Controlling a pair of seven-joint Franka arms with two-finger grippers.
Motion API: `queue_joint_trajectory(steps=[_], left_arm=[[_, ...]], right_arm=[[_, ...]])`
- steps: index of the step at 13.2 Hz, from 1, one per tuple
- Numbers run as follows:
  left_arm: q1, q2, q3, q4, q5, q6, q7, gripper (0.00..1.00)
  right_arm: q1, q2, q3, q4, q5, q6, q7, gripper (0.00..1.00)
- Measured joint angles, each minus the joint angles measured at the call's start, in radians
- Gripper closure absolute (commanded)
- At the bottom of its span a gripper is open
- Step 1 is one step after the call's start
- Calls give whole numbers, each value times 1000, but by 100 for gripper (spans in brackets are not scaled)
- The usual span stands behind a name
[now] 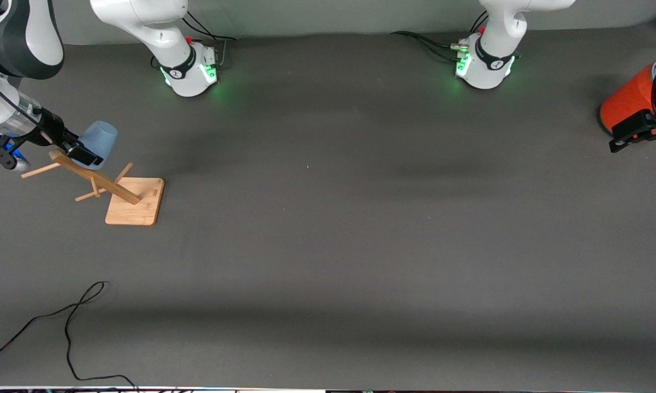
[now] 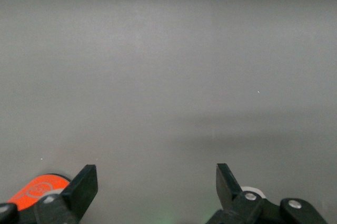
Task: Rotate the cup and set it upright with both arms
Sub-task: 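Carry the blue cup toward the table center with the right gripper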
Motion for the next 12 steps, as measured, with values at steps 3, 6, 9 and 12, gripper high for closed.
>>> queue_joint_trajectory(steps=[3,6,9,12], left_arm=[[11,3,6,0,0,7,0,0],[48,4,24,0,-1,7,17,0],[55,3,26,0,-1,7,20,0],[55,3,26,0,-1,6,20,0]], right_arm=[[0,-1,-2,0,0,0,0,64],[0,-1,-2,0,0,-2,0,64],[0,-12,-2,2,0,-38,5,64],[35,-77,7,5,2,-124,104,64]])
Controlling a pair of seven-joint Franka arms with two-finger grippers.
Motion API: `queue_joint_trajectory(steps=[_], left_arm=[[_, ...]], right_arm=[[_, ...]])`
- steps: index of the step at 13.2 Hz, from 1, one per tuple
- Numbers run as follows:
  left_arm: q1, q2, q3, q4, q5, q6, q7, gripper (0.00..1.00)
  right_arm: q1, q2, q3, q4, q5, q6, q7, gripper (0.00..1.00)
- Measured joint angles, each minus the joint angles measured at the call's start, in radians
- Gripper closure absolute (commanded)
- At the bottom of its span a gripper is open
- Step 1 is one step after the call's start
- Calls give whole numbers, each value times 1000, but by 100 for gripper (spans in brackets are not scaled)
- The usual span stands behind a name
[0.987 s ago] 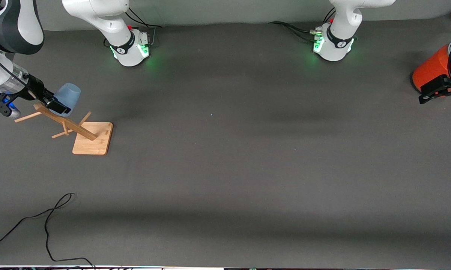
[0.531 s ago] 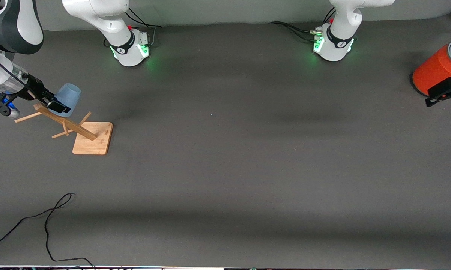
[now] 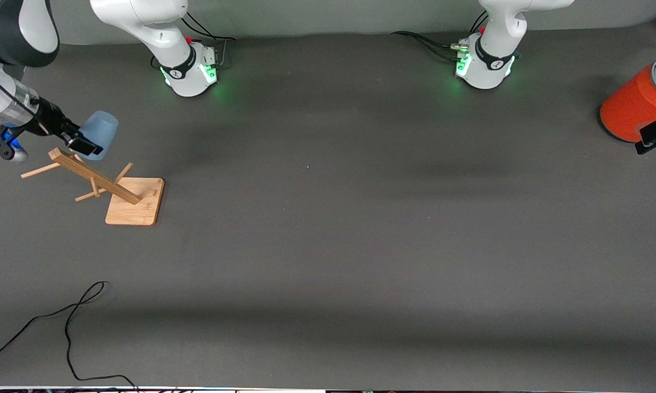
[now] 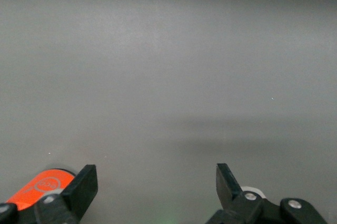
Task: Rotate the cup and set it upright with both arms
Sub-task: 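Carry the blue cup toward the table center with the right gripper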
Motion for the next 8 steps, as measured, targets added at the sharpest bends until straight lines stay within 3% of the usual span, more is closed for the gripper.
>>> queue_joint_trajectory(steps=[5,8], left_arm=[[0,-6,1,78,0,-74,2,0],[1,-11,1,117,1,-114,9,0]], right_arm=[[209,-130,26,34,4,-163,333,64],[415,-130,30,76,22,-173,631,64]])
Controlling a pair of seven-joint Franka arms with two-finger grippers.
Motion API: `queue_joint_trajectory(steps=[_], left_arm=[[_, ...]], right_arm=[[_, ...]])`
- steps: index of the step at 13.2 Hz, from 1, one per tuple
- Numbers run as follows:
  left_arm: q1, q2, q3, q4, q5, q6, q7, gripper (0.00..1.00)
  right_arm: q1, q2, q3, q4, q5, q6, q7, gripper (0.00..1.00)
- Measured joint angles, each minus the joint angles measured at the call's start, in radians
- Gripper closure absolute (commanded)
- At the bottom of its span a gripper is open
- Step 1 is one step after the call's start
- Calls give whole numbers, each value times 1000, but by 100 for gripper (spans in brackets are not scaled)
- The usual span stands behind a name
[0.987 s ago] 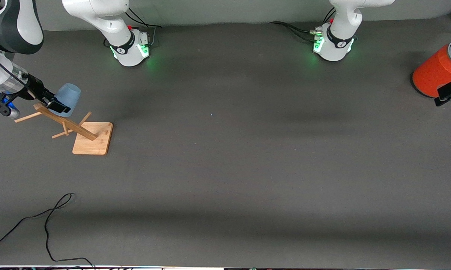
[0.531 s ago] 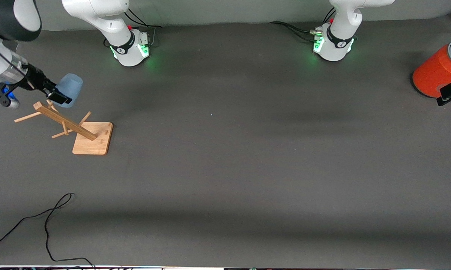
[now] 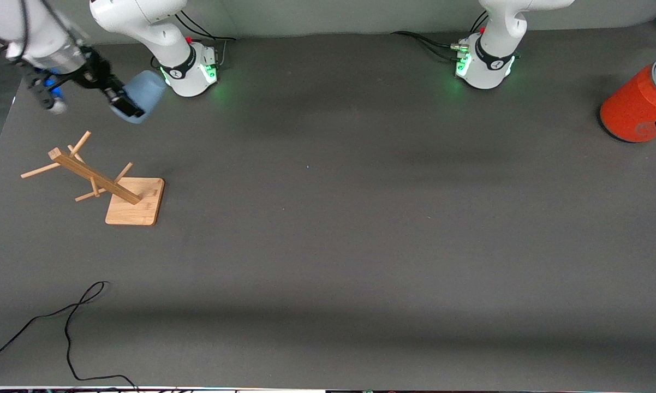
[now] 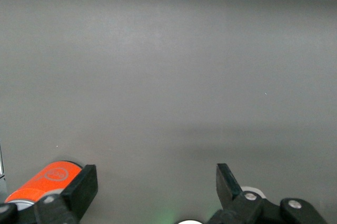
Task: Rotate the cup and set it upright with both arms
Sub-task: 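Carry the blue cup toward the table center with the right gripper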
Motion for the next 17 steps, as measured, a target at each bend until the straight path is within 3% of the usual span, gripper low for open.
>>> queue_joint_trajectory(steps=[3,6,14,17], left_arm=[[0,2,0,0,0,-1,5,0],[-1,2,-2,0,0,-1,15,0],[-23,31,-14,1,-1,-42,49,0],[-25,29,-16,1,-1,-91,69,0]], right_arm=[[238,121,3,90,7,61,339,64],[376,393,5,272,8,139,578,64],[528,1004,5,755,13,186,1013,64],[546,1172,6,875,13,195,1102,64]])
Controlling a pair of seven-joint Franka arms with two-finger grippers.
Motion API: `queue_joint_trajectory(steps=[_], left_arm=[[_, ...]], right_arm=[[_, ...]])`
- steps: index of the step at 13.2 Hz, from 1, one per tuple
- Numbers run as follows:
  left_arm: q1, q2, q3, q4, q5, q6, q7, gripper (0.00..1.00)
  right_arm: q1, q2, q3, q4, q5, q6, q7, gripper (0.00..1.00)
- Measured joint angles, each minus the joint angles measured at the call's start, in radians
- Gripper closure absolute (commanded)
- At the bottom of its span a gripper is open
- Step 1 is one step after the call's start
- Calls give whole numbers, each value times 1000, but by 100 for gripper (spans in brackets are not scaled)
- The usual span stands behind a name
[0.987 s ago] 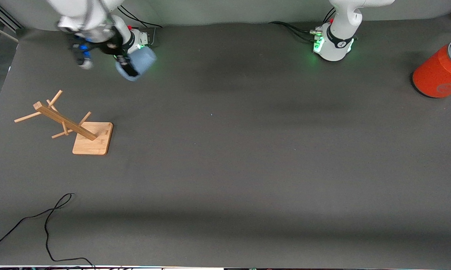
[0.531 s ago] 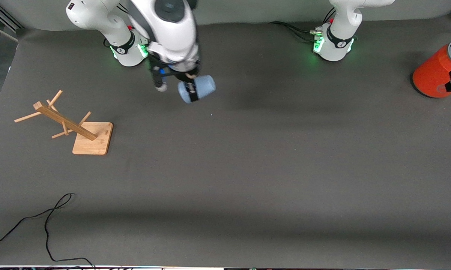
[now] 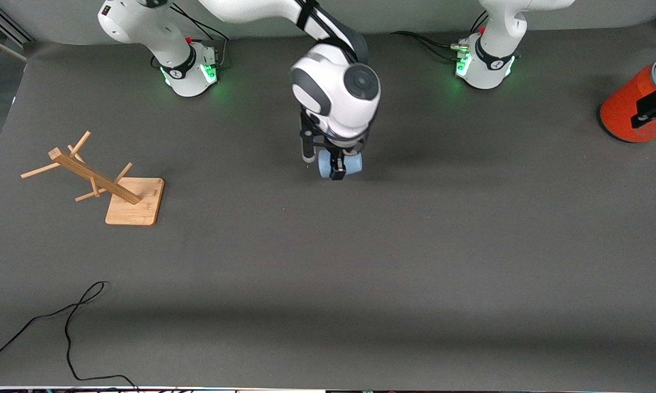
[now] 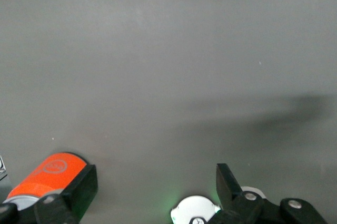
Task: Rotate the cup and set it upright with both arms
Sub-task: 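Carry the blue cup toward the table center with the right gripper, then lower the blue cup onto its side and open the right gripper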
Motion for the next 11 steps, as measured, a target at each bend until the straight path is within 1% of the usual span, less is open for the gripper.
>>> queue_joint_trajectory(steps=[2,5,8,9,11], left_arm=[[-20,1,-7,0,3,-8,2,0],[-38,4,-17,0,9,-28,1,0],[-38,3,-16,1,10,-73,2,0],[-38,0,-16,3,10,-85,2,0],[-37,-10,-12,11,12,-102,2,0]], right_arm=[[21,75,0,39,0,30,46,64],[41,164,0,66,0,85,88,64],[46,246,0,125,0,104,109,64],[46,266,0,149,0,105,114,63],[46,285,0,181,0,104,127,47]])
